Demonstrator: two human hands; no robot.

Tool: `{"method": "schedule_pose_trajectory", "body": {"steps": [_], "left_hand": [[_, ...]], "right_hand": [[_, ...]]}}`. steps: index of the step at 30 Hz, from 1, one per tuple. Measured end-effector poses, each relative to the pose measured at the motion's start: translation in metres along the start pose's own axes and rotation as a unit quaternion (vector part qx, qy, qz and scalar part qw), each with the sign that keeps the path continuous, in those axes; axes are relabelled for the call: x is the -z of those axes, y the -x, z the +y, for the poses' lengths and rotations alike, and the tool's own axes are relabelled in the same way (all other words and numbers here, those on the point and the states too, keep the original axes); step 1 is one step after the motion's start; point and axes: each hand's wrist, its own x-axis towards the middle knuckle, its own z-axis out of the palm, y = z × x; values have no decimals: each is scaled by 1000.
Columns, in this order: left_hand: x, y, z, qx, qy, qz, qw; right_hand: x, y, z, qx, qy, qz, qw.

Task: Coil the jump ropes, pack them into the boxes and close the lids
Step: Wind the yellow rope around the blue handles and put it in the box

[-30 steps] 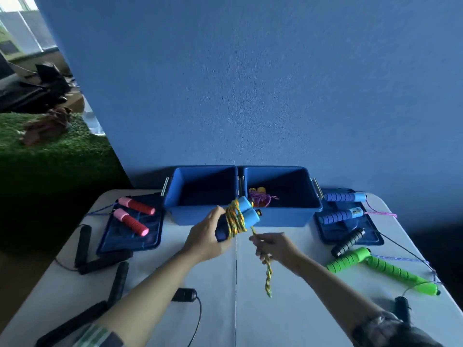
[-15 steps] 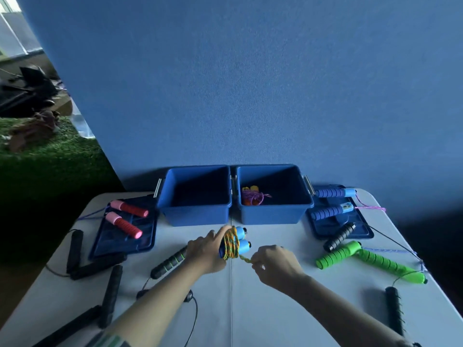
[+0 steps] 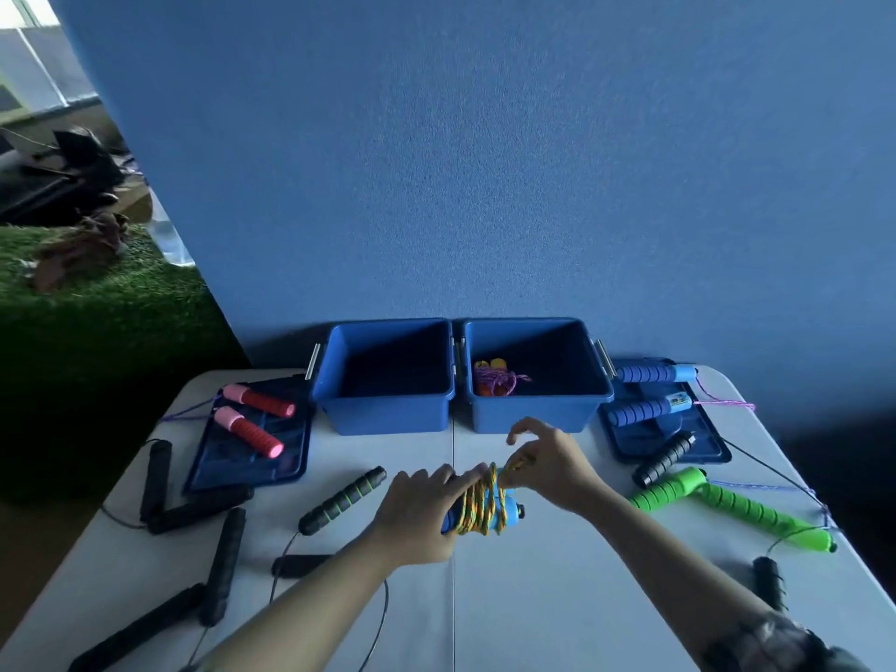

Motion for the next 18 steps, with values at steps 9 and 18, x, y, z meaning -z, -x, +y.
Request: {"method": "schedule_pose_trajectory", "body": {"steps": [9, 18], "left_hand": [[3, 5, 4, -2, 50, 0, 999], [9, 10, 11, -23, 129, 12, 991]], "right_hand": [[-6, 2, 4, -37, -179, -7, 983], [-4, 0, 5, -41, -271, 20, 962]]}}
